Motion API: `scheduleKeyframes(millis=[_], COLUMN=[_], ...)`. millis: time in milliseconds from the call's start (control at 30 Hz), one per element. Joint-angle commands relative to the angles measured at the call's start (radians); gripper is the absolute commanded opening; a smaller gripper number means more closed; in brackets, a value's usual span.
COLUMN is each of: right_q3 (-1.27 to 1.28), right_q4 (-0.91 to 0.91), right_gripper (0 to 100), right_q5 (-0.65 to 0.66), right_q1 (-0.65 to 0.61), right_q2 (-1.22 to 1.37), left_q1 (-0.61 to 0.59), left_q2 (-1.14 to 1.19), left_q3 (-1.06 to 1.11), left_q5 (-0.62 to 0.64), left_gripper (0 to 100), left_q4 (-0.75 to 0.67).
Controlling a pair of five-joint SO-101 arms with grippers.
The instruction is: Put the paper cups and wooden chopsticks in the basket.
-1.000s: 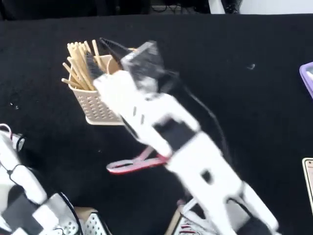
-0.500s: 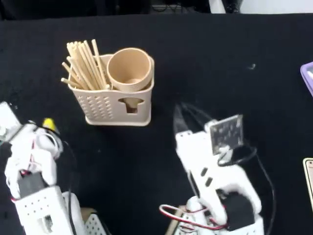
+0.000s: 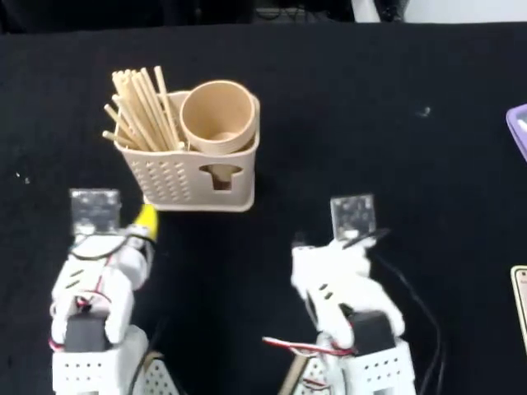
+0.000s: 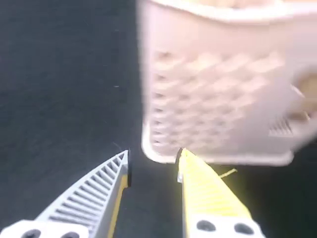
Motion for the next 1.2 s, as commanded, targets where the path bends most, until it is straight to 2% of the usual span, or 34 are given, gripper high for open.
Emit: scheduleKeyframes(millis=[0, 100, 233, 300, 433, 633, 933, 1167], right_q3=[0.094, 0.091, 0.091, 0.091, 0.091, 0.091, 0.091, 0.091], right_q4=[-0.015, 0.043, 0.126, 0.166, 0.164, 0.164, 0.164, 0.164], right_gripper=[20.3, 16.7, 6.0, 0.7, 2.7, 1.8, 1.8, 1.8], right_q5=[0.0, -0.006, -0.008, -0.008, -0.003, -0.003, -0.003, -0.003], right_q1=[0.048, 0.103, 0.161, 0.167, 0.184, 0.189, 0.189, 0.189], right_q2=[-0.062, -0.059, -0.051, -0.061, -0.058, -0.059, -0.059, -0.059], left_q1=[0.099, 0.067, -0.024, -0.041, -0.051, -0.081, -0.199, -0.199], left_q2=[0.0, -0.008, -0.014, -0.021, -0.021, -0.02, -0.018, -0.018], left_q3=[0.036, 0.133, 0.199, 0.197, 0.197, 0.197, 0.197, 0.197], left_q5=[-0.02, -0.021, -0.023, -0.026, -0.023, -0.021, -0.023, -0.021], left_gripper=[17, 16, 2, 6, 7, 7, 7, 7], left_q4=[-0.023, -0.008, 0.032, 0.12, 0.269, 0.348, 0.348, 0.348])
